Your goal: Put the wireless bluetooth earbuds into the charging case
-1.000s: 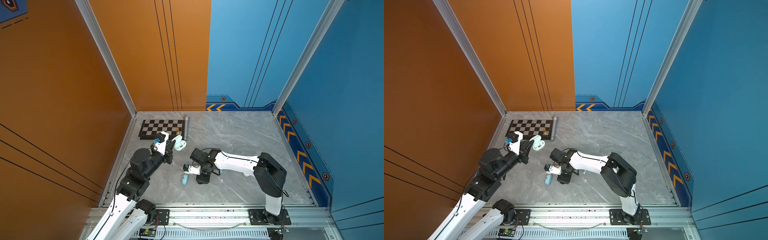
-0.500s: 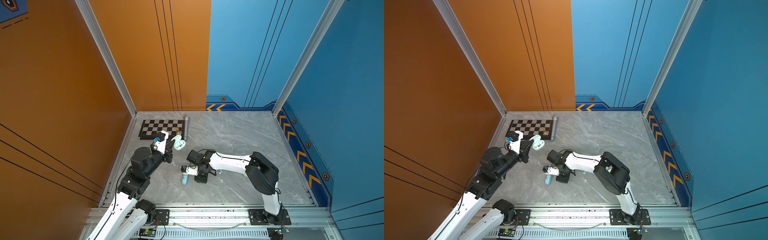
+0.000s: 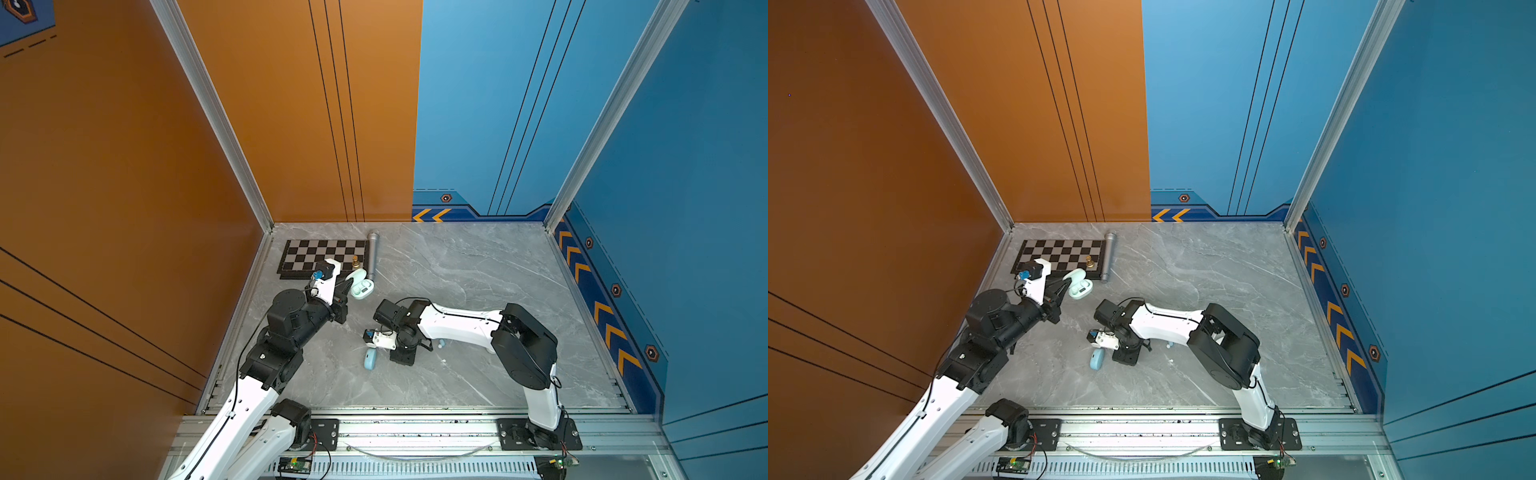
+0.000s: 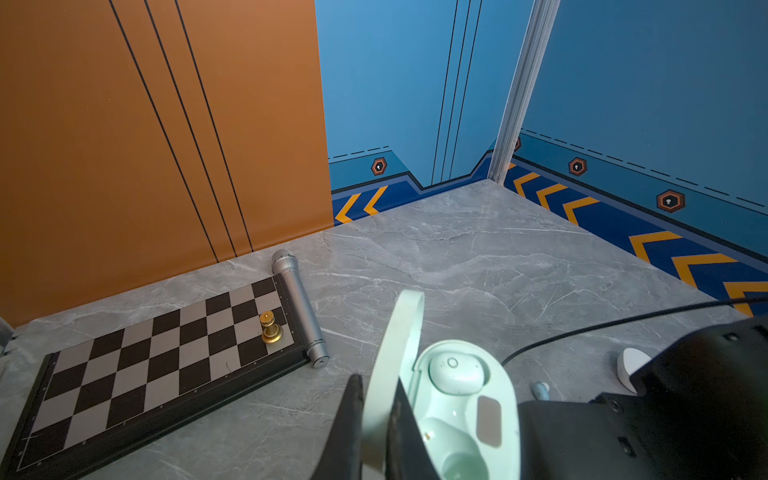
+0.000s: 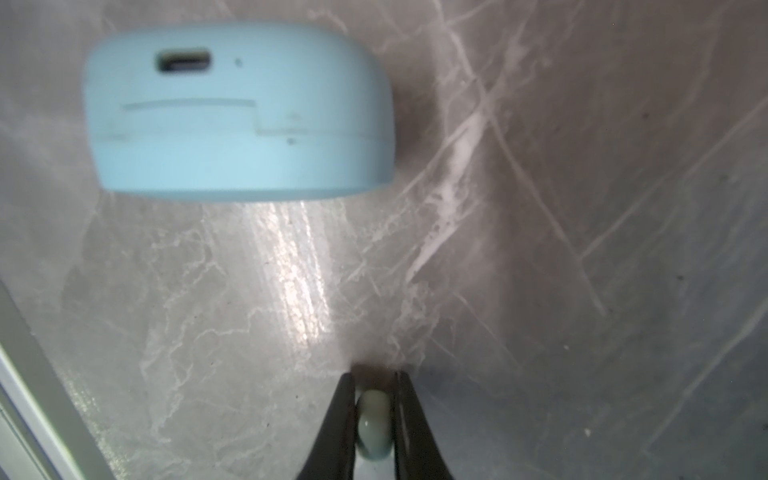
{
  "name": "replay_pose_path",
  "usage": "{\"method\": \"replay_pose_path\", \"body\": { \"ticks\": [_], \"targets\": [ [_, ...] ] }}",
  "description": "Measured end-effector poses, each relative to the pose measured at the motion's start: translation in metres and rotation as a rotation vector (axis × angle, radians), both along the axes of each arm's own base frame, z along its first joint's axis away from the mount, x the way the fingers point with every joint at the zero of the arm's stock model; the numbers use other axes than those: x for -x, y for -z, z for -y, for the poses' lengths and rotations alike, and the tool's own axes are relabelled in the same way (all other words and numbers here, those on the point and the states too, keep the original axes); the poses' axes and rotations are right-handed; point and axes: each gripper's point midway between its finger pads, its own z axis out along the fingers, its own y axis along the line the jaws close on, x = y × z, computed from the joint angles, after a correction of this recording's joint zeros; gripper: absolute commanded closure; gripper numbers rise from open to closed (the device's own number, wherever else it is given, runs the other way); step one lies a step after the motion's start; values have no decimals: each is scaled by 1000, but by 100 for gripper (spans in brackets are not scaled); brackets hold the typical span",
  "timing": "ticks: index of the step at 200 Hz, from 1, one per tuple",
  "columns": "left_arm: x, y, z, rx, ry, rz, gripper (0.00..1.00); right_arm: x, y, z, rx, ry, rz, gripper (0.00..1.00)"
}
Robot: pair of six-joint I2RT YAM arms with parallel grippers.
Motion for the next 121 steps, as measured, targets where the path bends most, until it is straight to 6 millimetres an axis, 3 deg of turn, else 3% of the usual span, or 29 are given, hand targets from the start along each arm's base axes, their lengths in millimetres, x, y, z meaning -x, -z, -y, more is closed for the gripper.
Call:
{"method": "replay_pose_path", "body": {
  "ticks": [18, 36, 89, 121],
  "targets": [
    [-5, 2, 4, 7, 13, -6, 100, -6, -6, 0, -30, 53, -27, 88],
    [-11, 4, 10, 15, 27, -11, 100, -16, -25, 4, -98, 137, -73, 88],
    [-37, 9, 31, 35, 73, -24, 100, -47, -139, 22, -465, 361, -202, 87],
    [-53, 5, 49, 43, 114, -14, 100, -51, -185, 34, -617, 436, -301, 87]
  ]
}}
